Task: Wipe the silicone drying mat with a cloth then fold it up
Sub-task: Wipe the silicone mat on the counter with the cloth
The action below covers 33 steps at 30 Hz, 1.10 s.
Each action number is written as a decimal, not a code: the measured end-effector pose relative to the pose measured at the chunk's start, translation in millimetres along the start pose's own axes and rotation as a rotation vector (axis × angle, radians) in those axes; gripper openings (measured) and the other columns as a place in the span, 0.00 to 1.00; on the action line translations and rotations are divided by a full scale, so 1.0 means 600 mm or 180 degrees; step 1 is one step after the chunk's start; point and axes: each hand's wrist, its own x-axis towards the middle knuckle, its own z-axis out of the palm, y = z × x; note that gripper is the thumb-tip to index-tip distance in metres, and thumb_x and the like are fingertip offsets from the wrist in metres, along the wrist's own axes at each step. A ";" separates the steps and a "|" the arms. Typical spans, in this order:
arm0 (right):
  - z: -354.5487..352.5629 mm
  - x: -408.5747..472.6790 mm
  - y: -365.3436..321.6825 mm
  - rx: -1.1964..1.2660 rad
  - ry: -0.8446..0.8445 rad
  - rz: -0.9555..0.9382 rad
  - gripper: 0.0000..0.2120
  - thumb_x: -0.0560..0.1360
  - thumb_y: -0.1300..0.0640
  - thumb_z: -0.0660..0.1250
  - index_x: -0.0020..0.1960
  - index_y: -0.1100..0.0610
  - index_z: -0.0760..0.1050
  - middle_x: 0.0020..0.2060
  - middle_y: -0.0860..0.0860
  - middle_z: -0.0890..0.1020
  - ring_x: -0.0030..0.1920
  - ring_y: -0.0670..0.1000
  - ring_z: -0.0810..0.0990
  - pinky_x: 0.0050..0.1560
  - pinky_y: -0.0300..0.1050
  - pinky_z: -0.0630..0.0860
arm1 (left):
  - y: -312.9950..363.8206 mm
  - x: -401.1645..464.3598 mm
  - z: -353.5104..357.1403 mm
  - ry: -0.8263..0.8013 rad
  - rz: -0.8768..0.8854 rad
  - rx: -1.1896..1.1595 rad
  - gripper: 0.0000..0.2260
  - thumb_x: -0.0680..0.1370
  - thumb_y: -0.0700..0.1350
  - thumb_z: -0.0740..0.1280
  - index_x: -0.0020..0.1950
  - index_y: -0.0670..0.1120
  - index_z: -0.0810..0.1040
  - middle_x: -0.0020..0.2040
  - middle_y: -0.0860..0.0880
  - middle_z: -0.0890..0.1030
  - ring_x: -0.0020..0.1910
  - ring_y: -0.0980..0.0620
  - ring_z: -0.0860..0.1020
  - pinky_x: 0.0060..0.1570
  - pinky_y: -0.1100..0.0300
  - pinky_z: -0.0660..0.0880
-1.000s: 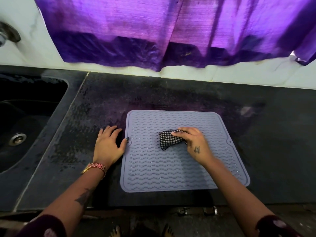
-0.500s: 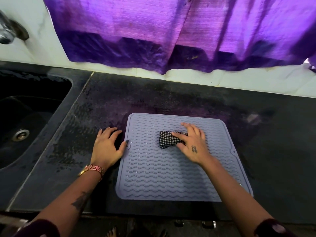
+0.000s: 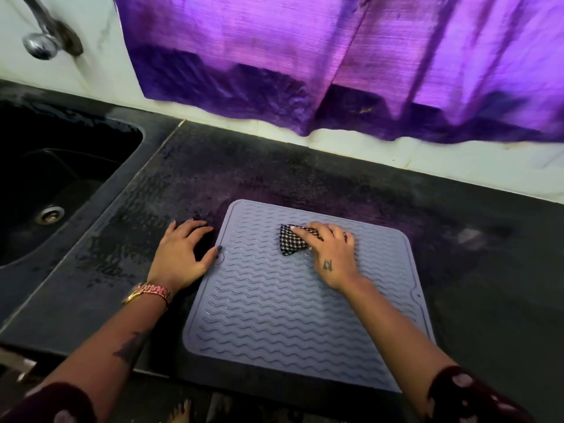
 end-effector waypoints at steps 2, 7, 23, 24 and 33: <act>0.006 0.004 0.004 0.0105 -0.0021 -0.0012 0.28 0.77 0.61 0.57 0.70 0.35 0.61 0.68 0.43 0.67 0.65 0.51 0.63 0.62 0.54 0.57 | -0.001 0.001 0.001 0.0009 -0.0016 0.0022 0.31 0.71 0.65 0.53 0.62 0.45 0.78 0.63 0.46 0.76 0.65 0.44 0.72 0.72 0.47 0.54; -0.013 0.065 0.020 0.0219 0.0166 0.0178 0.26 0.75 0.61 0.62 0.67 0.36 0.66 0.64 0.45 0.73 0.60 0.54 0.69 0.57 0.53 0.64 | -0.003 0.001 0.004 0.0031 -0.0037 0.0031 0.31 0.71 0.65 0.54 0.62 0.46 0.78 0.63 0.47 0.77 0.65 0.45 0.72 0.72 0.46 0.53; 0.013 0.044 0.081 0.0008 -0.0041 0.0797 0.30 0.78 0.64 0.57 0.72 0.36 0.57 0.72 0.48 0.64 0.70 0.56 0.60 0.71 0.59 0.51 | -0.001 0.000 -0.001 0.0002 -0.0029 -0.0037 0.31 0.71 0.64 0.54 0.62 0.45 0.78 0.62 0.46 0.77 0.65 0.44 0.72 0.73 0.45 0.55; 0.005 0.051 0.086 0.0108 -0.0132 0.0751 0.29 0.78 0.63 0.57 0.72 0.36 0.58 0.72 0.47 0.64 0.69 0.56 0.61 0.71 0.59 0.53 | -0.002 0.001 -0.001 -0.0006 -0.0037 -0.0049 0.31 0.71 0.64 0.54 0.62 0.45 0.78 0.62 0.46 0.77 0.65 0.44 0.72 0.73 0.45 0.55; 0.001 -0.020 0.113 -0.0052 -0.0001 0.1373 0.25 0.79 0.58 0.56 0.71 0.37 0.60 0.71 0.49 0.66 0.68 0.57 0.64 0.68 0.58 0.60 | -0.004 0.000 0.000 -0.0043 -0.0020 -0.0051 0.31 0.71 0.63 0.53 0.62 0.44 0.78 0.63 0.45 0.76 0.66 0.44 0.71 0.73 0.44 0.54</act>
